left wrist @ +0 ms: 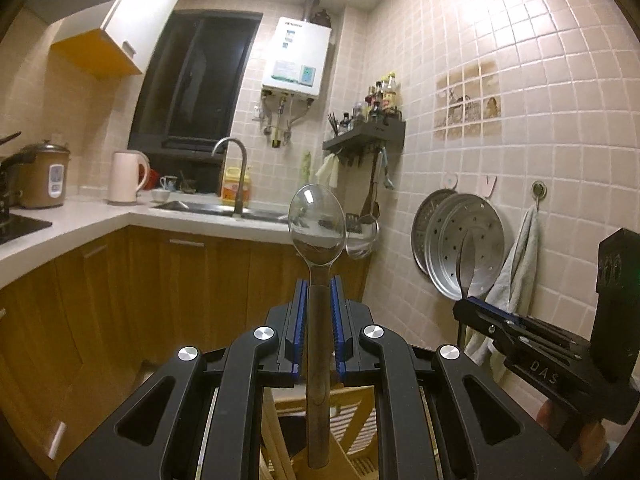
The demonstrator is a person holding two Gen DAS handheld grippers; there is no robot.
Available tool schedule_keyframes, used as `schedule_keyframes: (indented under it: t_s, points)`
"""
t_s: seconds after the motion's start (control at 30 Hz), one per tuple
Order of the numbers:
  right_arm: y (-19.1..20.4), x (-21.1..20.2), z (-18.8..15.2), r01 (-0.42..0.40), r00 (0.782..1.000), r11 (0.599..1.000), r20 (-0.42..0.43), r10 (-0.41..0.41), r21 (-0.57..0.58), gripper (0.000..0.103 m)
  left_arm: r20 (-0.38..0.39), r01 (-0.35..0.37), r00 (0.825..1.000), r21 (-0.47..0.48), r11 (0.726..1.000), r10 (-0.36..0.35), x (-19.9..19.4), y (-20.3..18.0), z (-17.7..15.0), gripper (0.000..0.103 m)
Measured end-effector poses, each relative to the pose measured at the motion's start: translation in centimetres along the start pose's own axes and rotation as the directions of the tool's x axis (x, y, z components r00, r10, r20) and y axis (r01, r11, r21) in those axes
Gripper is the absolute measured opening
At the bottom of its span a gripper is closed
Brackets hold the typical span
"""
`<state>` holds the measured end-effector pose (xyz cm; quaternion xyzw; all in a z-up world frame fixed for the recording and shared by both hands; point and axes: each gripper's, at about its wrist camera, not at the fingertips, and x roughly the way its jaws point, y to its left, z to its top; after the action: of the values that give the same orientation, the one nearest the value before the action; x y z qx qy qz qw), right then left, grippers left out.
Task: Organize utensils
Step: 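Lower the spoons into the basket, open the left tool while the right tool opens, then move both open tools back down to the remaining spoons and sticks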
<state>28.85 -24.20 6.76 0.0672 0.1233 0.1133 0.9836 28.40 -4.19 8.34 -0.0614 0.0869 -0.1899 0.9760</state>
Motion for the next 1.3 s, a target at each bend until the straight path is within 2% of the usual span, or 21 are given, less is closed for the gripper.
schedule_keyframes:
  t_s: [0.5,0.67,0.77,0.83,0.9,0.97,1.1,1.3]
  points:
    - [0.0,0.7,-1.5,0.001,0.999,1.000,-0.048,0.000,0.001,0.010,-0.045,-0.028,0.999,0.032,0.999,0.030,0.8,0.2,-1.6,0.011]
    - [0.0,1.0,-1.8,-0.001,0.997,1.000,-0.079,0.002,0.003,0.012,-0.052,-0.037,0.998,0.058,0.998,0.040,0.7,0.0,-1.8,0.026]
    - [-0.1,1.0,-1.9,0.001,0.996,1.000,-0.085,0.000,0.010,0.018,-0.055,-0.031,0.998,0.056,0.998,0.034,0.6,-0.1,-1.8,0.027]
    - [0.0,0.8,-1.8,0.008,0.996,1.000,-0.085,-0.007,0.010,0.020,-0.054,-0.031,0.998,0.059,0.998,0.034,0.4,-0.1,-1.8,0.032]
    - [0.0,0.3,-1.8,0.007,0.996,1.000,-0.090,-0.006,0.010,0.031,-0.051,-0.032,0.998,0.058,0.998,0.035,0.1,-0.2,-1.5,0.035]
    - [0.2,-0.3,-1.8,0.012,0.996,1.000,-0.088,-0.012,0.001,0.037,-0.049,-0.030,0.998,0.053,0.998,0.032,-0.4,-0.1,-1.3,0.035]
    - [0.6,-1.9,-1.6,0.020,0.996,1.000,-0.086,-0.020,-0.005,0.037,-0.049,-0.035,0.998,0.055,0.998,0.038,-2.2,-0.2,-0.9,0.035]
    - [1.6,-4.9,-1.5,0.009,0.995,1.000,-0.095,-0.010,-0.013,0.037,-0.055,-0.037,0.998,0.054,0.998,0.040,-5.3,-0.9,-0.2,0.041]
